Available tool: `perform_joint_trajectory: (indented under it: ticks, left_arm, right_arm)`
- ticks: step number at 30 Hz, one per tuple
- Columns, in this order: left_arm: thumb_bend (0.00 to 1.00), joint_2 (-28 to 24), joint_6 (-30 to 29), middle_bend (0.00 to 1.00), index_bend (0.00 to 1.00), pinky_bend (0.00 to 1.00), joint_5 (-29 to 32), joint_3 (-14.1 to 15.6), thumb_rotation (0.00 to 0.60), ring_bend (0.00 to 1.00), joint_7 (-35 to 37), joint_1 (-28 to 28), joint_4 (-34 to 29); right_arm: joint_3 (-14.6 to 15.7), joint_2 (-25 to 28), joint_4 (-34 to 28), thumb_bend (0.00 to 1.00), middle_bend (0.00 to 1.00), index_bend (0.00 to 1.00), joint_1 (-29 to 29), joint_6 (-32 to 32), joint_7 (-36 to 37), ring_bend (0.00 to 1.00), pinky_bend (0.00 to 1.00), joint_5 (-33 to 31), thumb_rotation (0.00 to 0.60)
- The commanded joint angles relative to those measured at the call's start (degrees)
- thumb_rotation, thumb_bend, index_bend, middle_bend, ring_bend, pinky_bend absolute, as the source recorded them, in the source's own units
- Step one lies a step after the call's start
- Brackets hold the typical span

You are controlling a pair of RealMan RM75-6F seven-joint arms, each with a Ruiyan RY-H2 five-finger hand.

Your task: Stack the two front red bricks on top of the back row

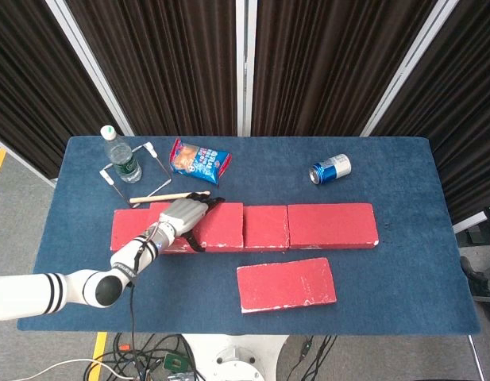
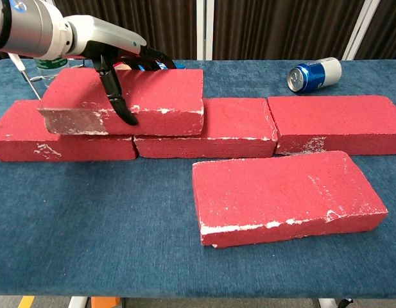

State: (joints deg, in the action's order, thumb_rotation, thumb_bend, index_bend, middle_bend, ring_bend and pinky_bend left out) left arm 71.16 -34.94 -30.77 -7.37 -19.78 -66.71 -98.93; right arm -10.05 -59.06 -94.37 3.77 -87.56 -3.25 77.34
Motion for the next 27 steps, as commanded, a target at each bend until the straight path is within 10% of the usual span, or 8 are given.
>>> perform_joint_trajectory:
  ticks: [1,27]
  left_arm:
    - [0.1,0.7,1.26,0.28,0.01,0.05,0.2,0.87,0.6,0.03,1.03,-0.88,2.21]
    - [0.1,1.59,3.26,0.28,0.01,0.04,-5.16,3.18,0.6,0.03,7.69,-1.45,5.58]
  right_arm:
    - [-0.04,-0.01,0.02,0.19,0.0,0.0,-0.02,-0.08,-0.11,0.0,0.0,-0.02,0.6]
    - [-0.12,0.31,-0.29,0.19,0.0,0.0,0.13,0.96,-0.65,0.0,0.0,-1.07,0.6]
